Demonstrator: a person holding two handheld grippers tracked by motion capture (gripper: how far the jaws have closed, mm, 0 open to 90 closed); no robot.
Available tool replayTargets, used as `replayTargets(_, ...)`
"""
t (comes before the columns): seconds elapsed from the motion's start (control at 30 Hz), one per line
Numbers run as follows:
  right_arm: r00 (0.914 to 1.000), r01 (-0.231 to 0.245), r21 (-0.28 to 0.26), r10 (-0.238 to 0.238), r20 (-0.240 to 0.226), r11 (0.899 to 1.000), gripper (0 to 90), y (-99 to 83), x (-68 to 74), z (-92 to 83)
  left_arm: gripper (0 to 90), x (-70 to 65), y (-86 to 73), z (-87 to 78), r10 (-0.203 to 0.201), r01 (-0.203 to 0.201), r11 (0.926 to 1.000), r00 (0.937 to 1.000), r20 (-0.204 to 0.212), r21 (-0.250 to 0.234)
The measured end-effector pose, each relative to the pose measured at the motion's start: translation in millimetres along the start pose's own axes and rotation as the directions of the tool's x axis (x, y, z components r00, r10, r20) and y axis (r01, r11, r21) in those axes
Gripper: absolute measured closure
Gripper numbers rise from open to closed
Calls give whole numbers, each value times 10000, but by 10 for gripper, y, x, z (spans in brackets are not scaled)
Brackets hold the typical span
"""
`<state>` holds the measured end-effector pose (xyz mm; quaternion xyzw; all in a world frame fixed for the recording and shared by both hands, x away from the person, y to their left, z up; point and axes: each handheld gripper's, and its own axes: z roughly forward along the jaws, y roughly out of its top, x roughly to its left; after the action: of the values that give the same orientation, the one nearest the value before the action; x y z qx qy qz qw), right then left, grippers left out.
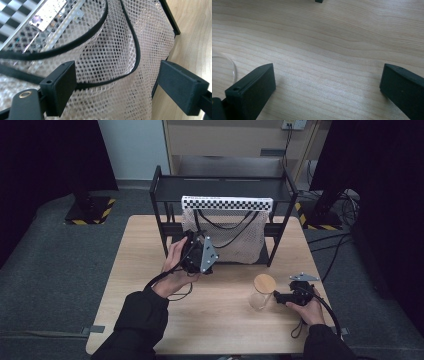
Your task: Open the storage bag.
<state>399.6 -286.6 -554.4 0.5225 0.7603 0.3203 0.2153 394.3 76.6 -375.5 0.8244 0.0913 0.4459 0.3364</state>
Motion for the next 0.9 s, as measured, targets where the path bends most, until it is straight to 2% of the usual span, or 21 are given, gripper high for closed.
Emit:
replayTargets(0.43,10000,13,-25,-13,-1,10000,4,-1,-1,1,195,-73,55,213,558,-558,9984,9978,348,1)
replayTargets(0.7,10000,28,-60,-28,2,10000,4,-3,-2,3,259,-98,24,393,393,-401,9991,9974,599,117)
replayTargets(0.9,10000,36,-54,-36,-13,10000,4,-4,-3,1,335,-96,-11,453,200,-208,9997,9977,649,131)
